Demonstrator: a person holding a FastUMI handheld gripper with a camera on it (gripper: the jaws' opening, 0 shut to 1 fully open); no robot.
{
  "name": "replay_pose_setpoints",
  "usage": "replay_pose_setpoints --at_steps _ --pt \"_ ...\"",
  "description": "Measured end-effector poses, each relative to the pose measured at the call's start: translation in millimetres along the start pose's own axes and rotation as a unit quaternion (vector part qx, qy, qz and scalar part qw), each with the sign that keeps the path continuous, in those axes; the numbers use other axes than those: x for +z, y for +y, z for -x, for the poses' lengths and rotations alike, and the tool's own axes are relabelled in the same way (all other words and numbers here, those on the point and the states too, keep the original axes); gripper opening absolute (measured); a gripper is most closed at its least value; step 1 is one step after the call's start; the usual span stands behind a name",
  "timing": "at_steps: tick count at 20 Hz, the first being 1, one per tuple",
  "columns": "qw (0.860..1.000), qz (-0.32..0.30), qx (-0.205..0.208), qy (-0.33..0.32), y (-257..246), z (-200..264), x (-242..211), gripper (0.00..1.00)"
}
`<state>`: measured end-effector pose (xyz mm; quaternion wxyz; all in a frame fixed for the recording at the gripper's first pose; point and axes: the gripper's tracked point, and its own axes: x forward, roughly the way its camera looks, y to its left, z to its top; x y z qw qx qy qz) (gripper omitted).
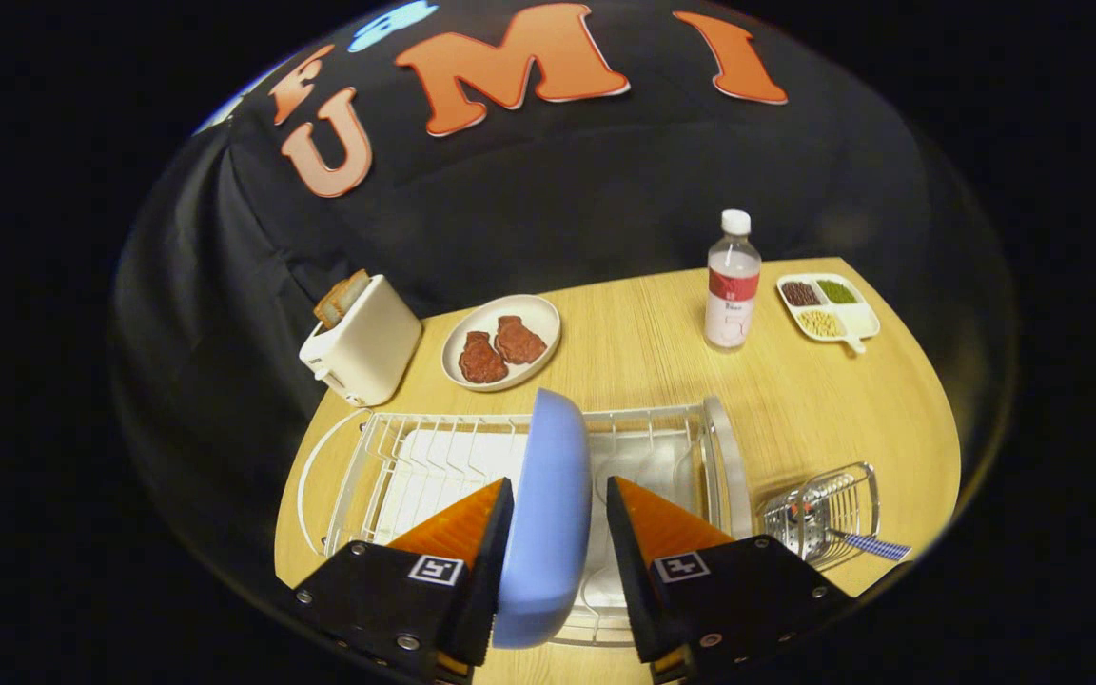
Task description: Take the plate from the dish rack, then take the spoon from the basket and place it into the plate.
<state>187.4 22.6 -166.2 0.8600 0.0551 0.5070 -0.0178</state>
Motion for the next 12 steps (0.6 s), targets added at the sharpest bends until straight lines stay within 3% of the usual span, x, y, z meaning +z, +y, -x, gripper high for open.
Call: replay_pose_setpoints --at_steps 3,10,12 --pt "0.999 -0.008 -0.026 0.02 -0.5 -7.7 -8.3 0.43" --pt "0.992 0.021 -0.119 -0.028 -23.5 6.2 21.3 0.28" --pt "0.989 0.042 -0.14 -0.038 -23.5 10.0 26.7 0.28"
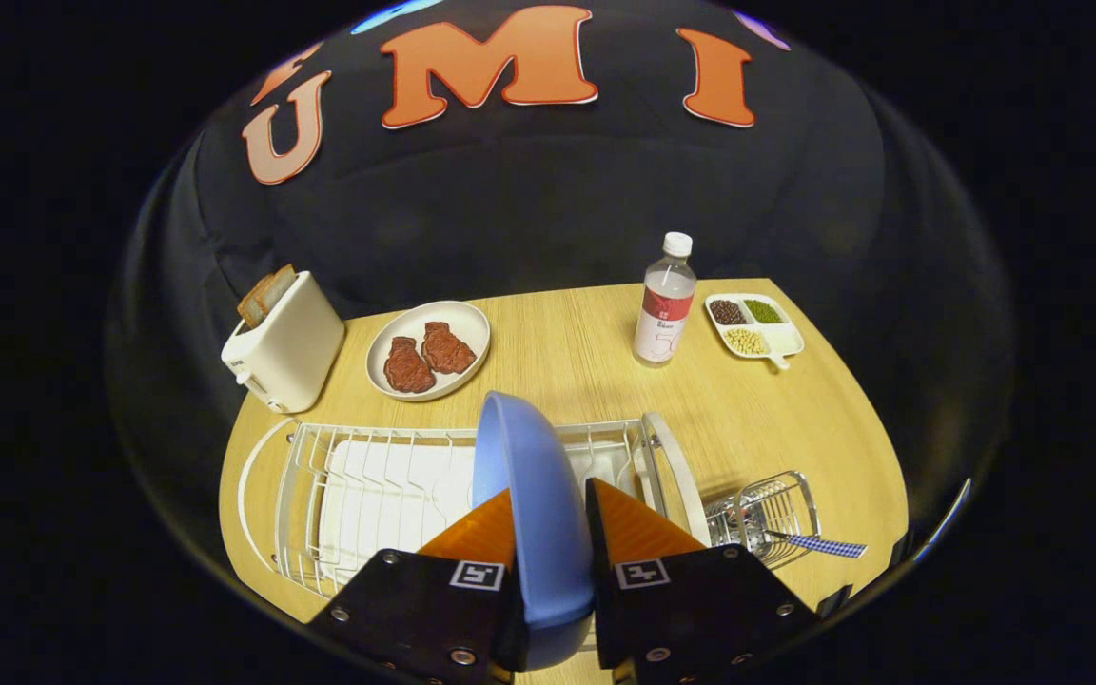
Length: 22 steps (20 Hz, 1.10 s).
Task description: Take the plate from the dish rack, then take the spoon from the basket and place it into the plate.
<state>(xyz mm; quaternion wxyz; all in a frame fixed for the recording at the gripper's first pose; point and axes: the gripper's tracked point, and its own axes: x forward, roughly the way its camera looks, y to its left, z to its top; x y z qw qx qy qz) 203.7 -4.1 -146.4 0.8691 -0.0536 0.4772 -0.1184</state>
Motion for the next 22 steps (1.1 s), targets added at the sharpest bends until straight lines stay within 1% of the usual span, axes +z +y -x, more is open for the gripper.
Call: replay_pose_setpoints --at_steps 1,2,6,8,11,14,19,22 --pt "1.0 0.01 -0.015 -0.014 -4.5 1.2 7.4 0.28" --pt "0.999 0.015 -0.021 -0.02 -6.3 4.6 11.4 0.27" --pt "0.998 0.034 -0.037 -0.028 -6.1 13.1 16.8 0.26" --pt "0.998 0.023 -0.034 -0.039 -6.2 24.3 26.3 0.26" --pt "0.999 0.0 -0.01 -0.05 -11.3 48.7 31.6 0.26" --pt "0.997 -0.013 0.009 -0.076 -24.9 78.4 29.0 0.26" --pt "0.994 -0.03 0.063 -0.088 -38.5 116.9 -12.4 0.26" --pt "0.992 -0.032 0.089 -0.085 -42.2 129.8 -44.0 0.26"
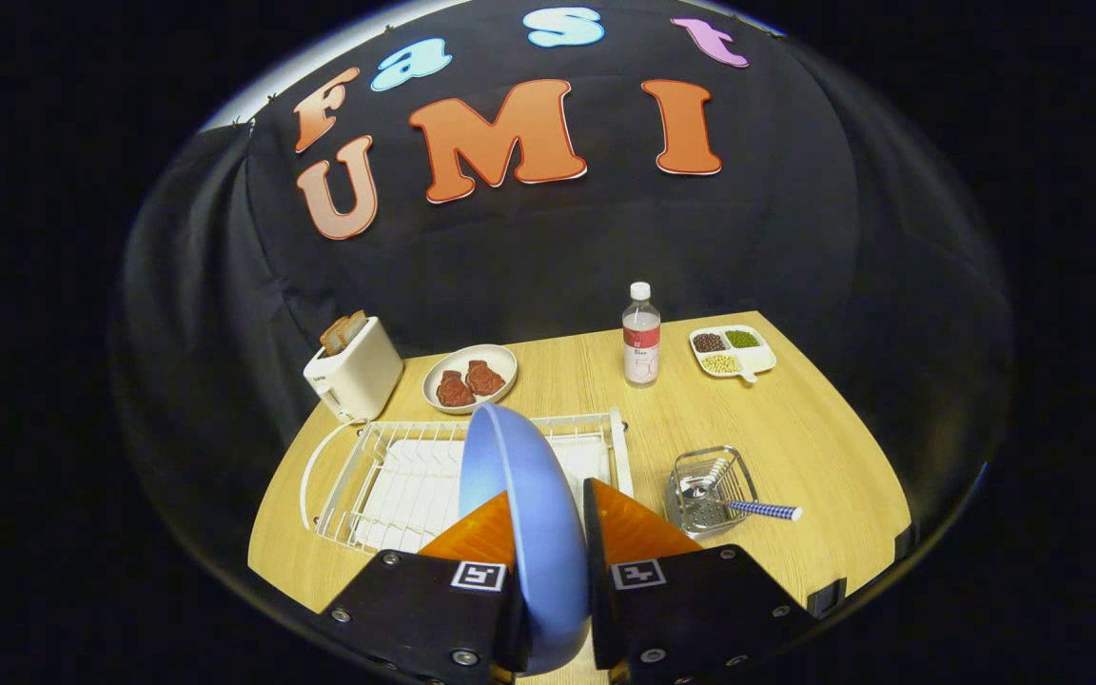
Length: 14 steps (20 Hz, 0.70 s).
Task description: Take the plate from the dish rack, then take the spoon from the basket and place it into the plate.
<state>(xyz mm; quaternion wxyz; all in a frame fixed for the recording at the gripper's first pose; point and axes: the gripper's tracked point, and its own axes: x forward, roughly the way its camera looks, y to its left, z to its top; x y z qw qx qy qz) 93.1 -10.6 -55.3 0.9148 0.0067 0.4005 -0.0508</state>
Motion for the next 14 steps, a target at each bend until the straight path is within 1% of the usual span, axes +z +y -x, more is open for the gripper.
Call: replay_pose_setpoints --at_steps 2,5,9,14 --pt "1.0 0.011 0.002 0.003 -6.1 7.2 -22.9 0.26" --pt "0.999 0.003 0.03 0.025 0.1 17.4 -63.3 0.26" --pt "0.997 -0.015 0.047 0.062 -3.2 17.7 -113.7 0.26" --pt "0.992 -0.04 0.075 0.093 2.5 15.6 -159.9 0.26"
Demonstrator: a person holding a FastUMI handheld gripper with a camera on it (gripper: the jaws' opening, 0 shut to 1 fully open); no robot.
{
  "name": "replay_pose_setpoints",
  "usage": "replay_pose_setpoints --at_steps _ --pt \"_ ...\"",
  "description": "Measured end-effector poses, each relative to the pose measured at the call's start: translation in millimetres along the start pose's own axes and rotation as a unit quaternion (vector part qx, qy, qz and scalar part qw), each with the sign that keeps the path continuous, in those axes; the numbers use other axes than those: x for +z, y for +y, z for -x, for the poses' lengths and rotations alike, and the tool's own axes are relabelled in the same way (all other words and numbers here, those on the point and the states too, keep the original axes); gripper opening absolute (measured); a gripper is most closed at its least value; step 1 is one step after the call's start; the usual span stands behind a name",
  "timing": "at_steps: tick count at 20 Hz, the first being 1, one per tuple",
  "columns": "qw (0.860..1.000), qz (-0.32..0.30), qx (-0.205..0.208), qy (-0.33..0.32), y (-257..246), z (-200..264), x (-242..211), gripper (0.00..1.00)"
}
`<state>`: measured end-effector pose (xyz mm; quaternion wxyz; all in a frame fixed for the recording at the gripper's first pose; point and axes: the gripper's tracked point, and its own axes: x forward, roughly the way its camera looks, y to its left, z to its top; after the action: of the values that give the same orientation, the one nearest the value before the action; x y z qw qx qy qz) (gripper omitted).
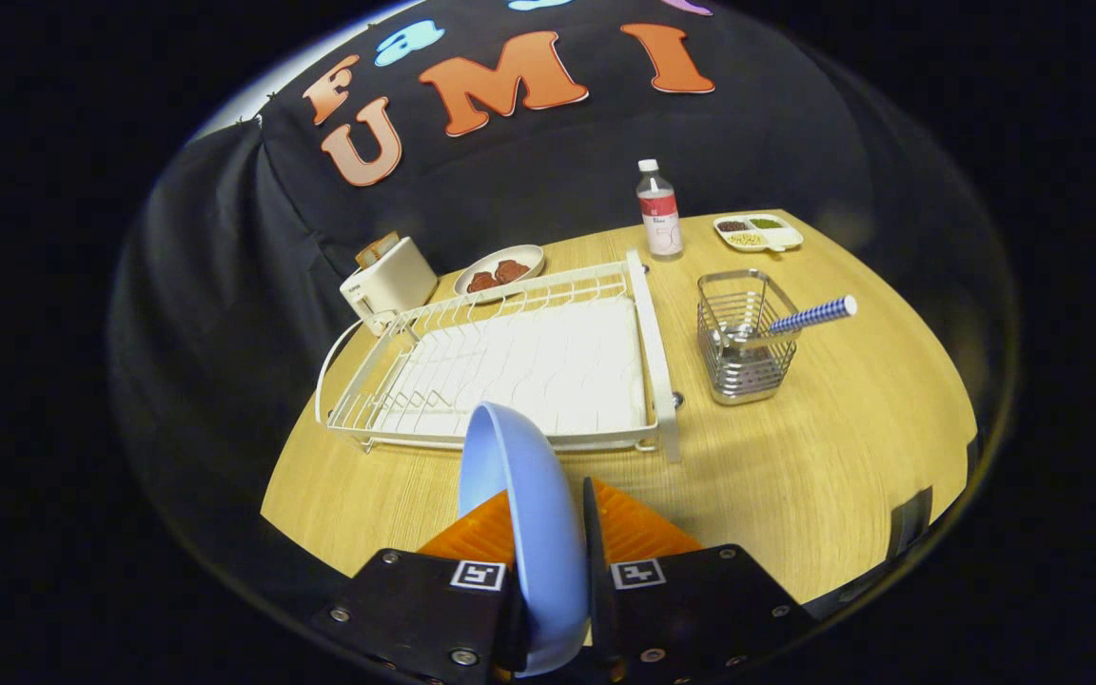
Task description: Take the plate from the dish rack, then take the spoon from the basket and place it into the plate.
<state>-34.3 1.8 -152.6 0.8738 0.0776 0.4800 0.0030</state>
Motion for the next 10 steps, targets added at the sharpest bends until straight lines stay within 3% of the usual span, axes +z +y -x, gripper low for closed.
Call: replay_pose_setpoints --at_steps 5,10 --pt "0.998 -0.053 0.031 0.018 -5.0 -15.7 -22.4 0.26" --pt "0.997 -0.073 0.005 0.028 -34.9 -29.7 -37.9 0.34"
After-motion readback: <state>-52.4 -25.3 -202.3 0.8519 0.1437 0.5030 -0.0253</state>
